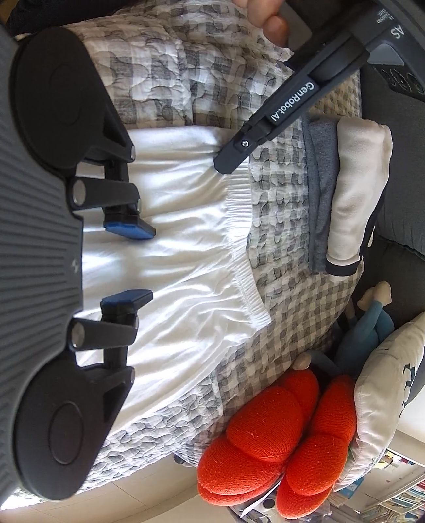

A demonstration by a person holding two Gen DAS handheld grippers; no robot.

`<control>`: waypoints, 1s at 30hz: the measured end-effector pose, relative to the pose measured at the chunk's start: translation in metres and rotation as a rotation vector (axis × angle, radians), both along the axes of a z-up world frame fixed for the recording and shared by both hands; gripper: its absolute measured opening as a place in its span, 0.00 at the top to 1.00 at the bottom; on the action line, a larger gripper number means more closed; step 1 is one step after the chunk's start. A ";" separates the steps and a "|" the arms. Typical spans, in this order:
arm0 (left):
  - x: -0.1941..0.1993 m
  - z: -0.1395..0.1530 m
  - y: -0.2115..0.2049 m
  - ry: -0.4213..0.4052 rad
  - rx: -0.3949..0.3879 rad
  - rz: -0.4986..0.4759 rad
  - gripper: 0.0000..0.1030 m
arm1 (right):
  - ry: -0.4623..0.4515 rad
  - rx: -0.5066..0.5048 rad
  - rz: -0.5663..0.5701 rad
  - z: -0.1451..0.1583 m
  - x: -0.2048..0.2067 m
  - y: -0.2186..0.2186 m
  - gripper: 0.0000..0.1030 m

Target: Fold clothes

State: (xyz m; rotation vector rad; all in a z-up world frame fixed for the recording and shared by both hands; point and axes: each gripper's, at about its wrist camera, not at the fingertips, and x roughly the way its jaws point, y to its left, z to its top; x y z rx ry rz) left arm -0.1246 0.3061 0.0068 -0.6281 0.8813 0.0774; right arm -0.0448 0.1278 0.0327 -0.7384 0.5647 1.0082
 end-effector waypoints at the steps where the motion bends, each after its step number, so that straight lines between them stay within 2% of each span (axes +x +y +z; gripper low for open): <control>1: 0.000 0.000 0.000 0.000 0.000 0.000 0.93 | -0.007 0.006 -0.013 0.001 0.002 -0.002 0.64; 4: 0.001 0.000 0.000 0.003 -0.003 0.000 0.92 | 0.023 0.003 -0.040 -0.008 0.010 -0.004 0.64; 6: 0.002 0.001 0.000 0.003 -0.007 0.002 0.91 | 0.037 0.042 -0.043 -0.014 0.012 -0.007 0.64; 8: 0.001 0.004 -0.002 -0.003 -0.006 0.000 0.87 | 0.048 0.051 -0.044 -0.013 0.014 -0.009 0.63; 10: 0.001 0.010 -0.006 -0.019 0.009 -0.008 0.74 | 0.062 0.054 -0.047 -0.011 0.016 -0.009 0.63; 12: -0.001 0.019 -0.013 -0.054 0.033 -0.016 0.69 | 0.069 0.059 -0.051 -0.012 0.018 -0.009 0.62; 16: 0.001 0.027 -0.031 -0.109 0.039 -0.074 0.66 | 0.064 0.063 -0.054 -0.014 0.016 -0.007 0.61; 21: 0.014 0.010 -0.043 0.010 0.142 -0.070 0.66 | 0.061 0.064 -0.059 -0.013 0.016 -0.006 0.60; 27: 0.009 0.008 -0.039 -0.002 0.138 -0.065 0.66 | 0.064 0.068 -0.067 0.001 0.012 -0.007 0.59; 30: 0.010 0.009 -0.040 -0.002 0.142 -0.065 0.66 | 0.100 0.064 0.008 0.007 0.006 -0.009 0.62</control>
